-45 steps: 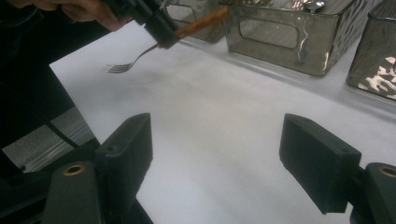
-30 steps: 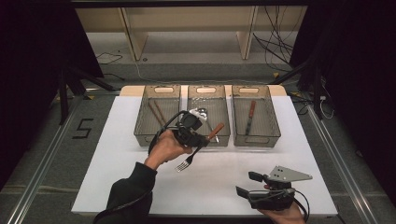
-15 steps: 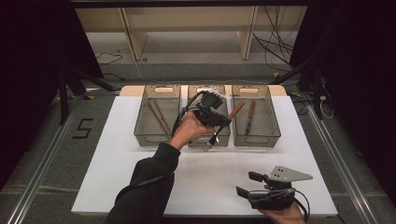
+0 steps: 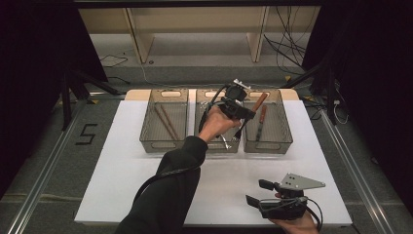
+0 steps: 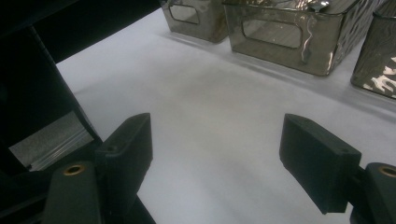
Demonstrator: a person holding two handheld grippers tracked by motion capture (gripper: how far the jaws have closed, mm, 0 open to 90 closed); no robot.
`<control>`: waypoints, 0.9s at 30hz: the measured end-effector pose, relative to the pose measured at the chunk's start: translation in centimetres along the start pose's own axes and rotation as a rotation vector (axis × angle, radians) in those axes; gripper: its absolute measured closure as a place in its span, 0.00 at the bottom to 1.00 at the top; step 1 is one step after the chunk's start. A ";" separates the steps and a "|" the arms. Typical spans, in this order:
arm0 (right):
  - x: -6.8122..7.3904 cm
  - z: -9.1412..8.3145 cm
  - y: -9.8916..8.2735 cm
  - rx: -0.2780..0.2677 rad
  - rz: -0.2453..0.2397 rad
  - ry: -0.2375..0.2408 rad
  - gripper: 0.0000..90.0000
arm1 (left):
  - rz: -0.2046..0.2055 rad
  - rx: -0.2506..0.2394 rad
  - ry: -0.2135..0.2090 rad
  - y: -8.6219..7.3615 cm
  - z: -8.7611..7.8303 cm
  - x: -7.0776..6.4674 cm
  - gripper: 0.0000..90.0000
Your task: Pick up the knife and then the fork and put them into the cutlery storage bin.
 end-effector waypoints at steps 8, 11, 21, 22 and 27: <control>-0.1 0.0 0.0 -0.001 0.000 0.001 0.29 | -0.018 -0.033 -0.011 2.0 1.4 -0.4 0.85; 0.0 -0.1 0.0 0.000 -0.001 0.002 0.29 | -0.024 -0.039 -0.012 2.6 1.9 -0.4 0.85; 0.0 -0.1 -0.1 -0.005 -0.006 0.007 0.29 | -0.040 -0.057 -0.003 4.1 3.4 -0.3 0.85; 0.0 -0.2 -0.1 -0.006 -0.006 0.007 0.29 | -0.044 -0.056 0.003 4.2 3.6 -0.3 0.85; 0.0 -0.2 -0.1 -0.008 -0.005 0.008 0.29 | -0.057 -0.067 0.004 4.5 4.4 0.0 0.85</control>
Point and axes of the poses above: each handheld gripper's, and its own axes: z roughly forward along the jaws, y roughly out of its top, x roughly to its left, the point moved 3 cm from there along z, roughly forward along the jaws, and after that the axes turned 15 degrees about x, right-handed, at the moved point
